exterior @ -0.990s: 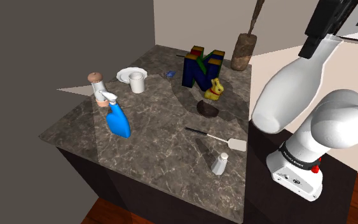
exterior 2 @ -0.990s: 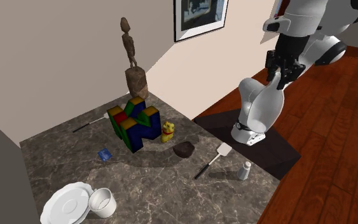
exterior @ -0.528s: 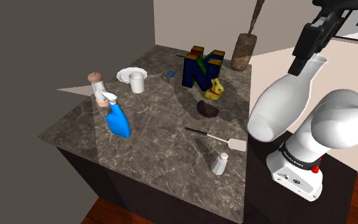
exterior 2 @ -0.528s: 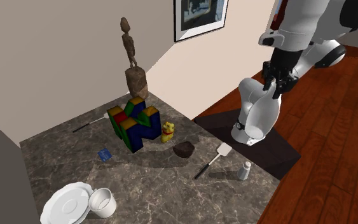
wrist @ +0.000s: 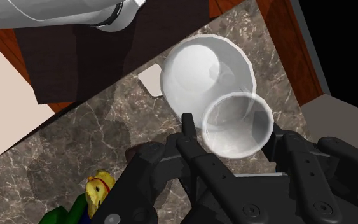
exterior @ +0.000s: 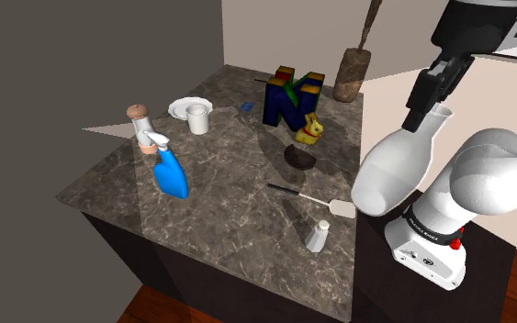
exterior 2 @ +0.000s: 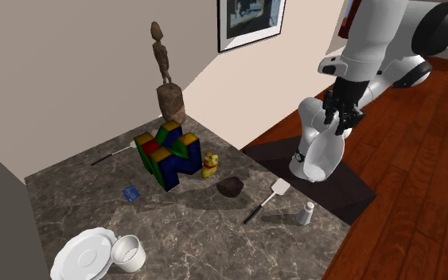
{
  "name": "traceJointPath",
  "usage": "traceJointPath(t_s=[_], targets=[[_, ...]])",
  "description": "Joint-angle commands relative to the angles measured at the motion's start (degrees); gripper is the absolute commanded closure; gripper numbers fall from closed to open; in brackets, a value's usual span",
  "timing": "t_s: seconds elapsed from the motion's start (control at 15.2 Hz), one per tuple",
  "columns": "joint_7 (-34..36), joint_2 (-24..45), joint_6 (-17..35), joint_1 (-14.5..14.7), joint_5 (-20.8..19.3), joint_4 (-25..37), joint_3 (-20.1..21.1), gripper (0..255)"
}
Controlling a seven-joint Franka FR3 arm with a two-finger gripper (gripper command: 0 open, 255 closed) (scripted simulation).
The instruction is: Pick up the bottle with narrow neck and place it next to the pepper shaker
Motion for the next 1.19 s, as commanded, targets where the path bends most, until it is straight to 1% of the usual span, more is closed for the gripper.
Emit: traceJointPath(t_s=[0.0, 1.12], targets=[[-0.09, -0.82, 0.97, 0.21, 0.39, -1.73, 0.37, 255], [-1.11, -6.78, 10.14, 2.42, 4.57, -16.87, 4.55, 255]])
